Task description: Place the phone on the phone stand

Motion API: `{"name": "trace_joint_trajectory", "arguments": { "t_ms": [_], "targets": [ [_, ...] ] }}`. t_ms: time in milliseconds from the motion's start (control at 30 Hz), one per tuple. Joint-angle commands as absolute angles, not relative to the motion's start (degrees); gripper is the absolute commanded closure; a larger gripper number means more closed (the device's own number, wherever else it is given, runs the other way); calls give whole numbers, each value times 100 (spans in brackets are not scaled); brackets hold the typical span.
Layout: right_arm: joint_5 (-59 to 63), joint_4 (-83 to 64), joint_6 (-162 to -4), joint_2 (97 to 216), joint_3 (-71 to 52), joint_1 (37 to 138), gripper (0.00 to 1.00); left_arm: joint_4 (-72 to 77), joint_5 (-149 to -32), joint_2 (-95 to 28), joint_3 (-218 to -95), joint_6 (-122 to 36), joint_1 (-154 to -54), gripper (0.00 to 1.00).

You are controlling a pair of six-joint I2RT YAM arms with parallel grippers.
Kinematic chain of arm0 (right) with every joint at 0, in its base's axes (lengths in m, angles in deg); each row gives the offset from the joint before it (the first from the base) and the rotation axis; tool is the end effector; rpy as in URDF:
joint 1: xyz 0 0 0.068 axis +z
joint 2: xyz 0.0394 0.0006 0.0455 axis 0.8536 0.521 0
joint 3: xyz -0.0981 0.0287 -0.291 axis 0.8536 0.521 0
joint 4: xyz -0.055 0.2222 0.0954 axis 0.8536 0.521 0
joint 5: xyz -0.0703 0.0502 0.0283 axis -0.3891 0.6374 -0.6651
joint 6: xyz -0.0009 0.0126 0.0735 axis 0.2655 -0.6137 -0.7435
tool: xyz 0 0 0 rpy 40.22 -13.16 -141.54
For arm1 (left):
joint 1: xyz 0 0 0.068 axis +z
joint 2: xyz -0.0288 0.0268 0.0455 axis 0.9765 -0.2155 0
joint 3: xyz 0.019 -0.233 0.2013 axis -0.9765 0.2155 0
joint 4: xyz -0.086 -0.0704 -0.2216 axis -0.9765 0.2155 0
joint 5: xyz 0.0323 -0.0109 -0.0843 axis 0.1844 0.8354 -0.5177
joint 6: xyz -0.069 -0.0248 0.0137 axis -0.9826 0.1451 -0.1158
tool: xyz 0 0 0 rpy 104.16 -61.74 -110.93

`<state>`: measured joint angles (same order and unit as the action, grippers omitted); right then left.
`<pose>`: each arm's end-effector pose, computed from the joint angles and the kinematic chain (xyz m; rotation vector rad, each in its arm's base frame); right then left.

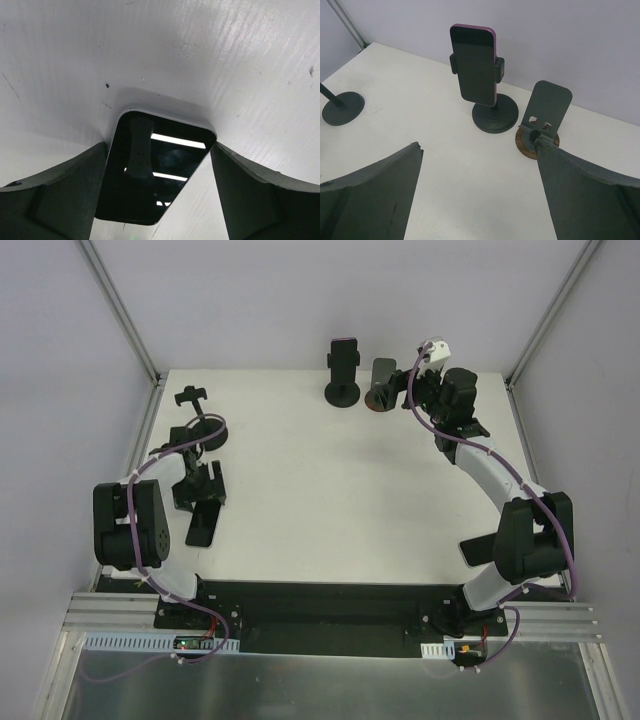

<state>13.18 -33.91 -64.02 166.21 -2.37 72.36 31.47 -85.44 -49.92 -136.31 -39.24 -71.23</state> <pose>0.3776 0.1130 0.3874 -0.5910 1.4307 0.2724 0.2993 0.0296 0.1880 -0.3283 2.7072 -0.0859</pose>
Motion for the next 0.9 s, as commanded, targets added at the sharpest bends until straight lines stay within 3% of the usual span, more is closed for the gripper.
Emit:
{"name": "trace_joint_trajectory", "arguments": {
  "t_ms": [0, 200, 367, 500, 600, 867],
  "targets": [
    [1391, -3737, -6315, 16481, -235, 7240, 4, 3400, -8398, -5430, -13574, -3905, -7307, 22],
    [1469, -3701, -6376, 16542, -314, 7223, 4, 3488, -8467, -5606, -13741, -3878, -7369, 42],
    [1505, -3658, -6412, 16595, -393, 7223, 4, 3576, -9047, -5799, -13970, -4414, -7395, 67],
    [1382, -3456, -6307, 16595, -455, 7231, 4, 3602, -9145, -6019, -14154, -5037, -7544, 79],
    [1250, -3298, -6183, 16595, -507, 7223, 4, 3523, -8952, -5976, -14207, -5898, -7738, 98],
    [1241, -3086, -6104, 16674, -639, 7223, 4, 3523, -8257, -6141, -14734, -8043, -9090, 100]
  ]
}}
